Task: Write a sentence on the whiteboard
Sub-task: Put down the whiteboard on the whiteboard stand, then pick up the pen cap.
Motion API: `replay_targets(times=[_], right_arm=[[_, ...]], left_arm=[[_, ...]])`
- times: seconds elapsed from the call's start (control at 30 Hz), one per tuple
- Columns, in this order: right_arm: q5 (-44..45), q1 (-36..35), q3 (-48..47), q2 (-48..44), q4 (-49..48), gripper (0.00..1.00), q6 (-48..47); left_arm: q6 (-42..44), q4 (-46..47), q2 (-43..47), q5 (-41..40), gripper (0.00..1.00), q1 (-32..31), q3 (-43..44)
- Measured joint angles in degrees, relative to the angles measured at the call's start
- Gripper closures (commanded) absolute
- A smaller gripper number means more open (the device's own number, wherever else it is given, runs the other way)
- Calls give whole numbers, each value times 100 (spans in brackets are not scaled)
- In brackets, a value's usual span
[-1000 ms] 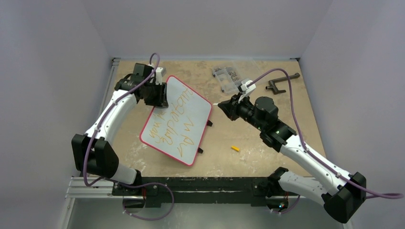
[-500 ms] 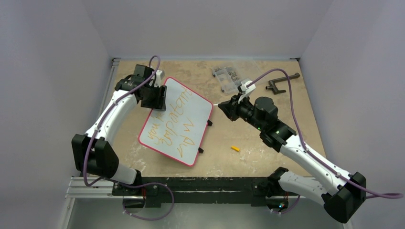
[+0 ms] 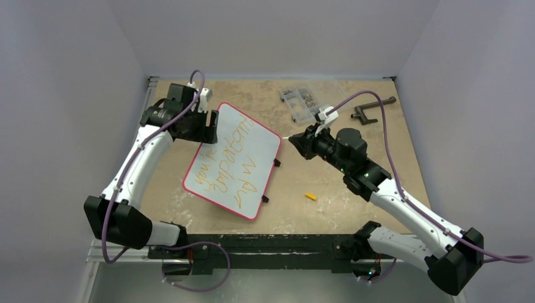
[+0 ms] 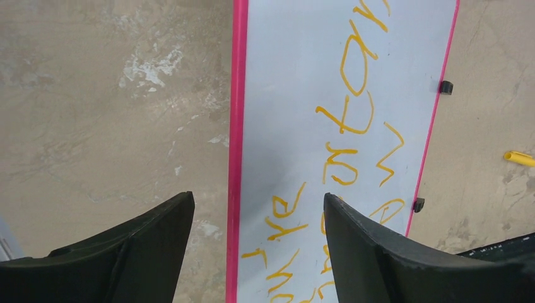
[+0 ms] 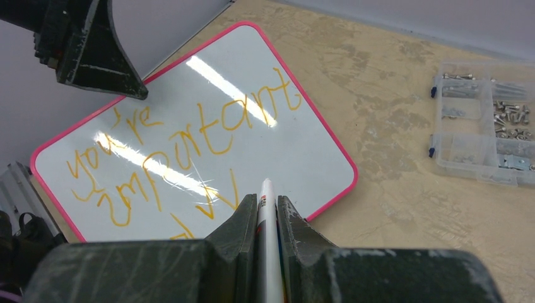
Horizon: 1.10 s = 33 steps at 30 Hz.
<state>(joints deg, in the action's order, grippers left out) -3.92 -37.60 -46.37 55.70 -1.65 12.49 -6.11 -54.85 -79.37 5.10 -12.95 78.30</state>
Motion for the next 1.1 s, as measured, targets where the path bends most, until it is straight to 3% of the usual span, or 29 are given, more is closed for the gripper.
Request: replay_targets(times=[0.13, 0.3, 0.63, 1.1], right_arm=[[48, 0, 0, -37, 2, 100, 31], [354, 0, 0, -210, -11, 100, 79], [1674, 2, 76, -767, -131, 100, 203], [3434, 2, -127, -804, -15, 100, 295]], left_arm=[[125, -208, 227, -282, 25, -197, 293], [302, -483, 363, -699, 26, -1010, 852], [1051, -710, 389, -763, 31, -2389, 953], [1637, -11, -986, -33, 35, -4299, 857]])
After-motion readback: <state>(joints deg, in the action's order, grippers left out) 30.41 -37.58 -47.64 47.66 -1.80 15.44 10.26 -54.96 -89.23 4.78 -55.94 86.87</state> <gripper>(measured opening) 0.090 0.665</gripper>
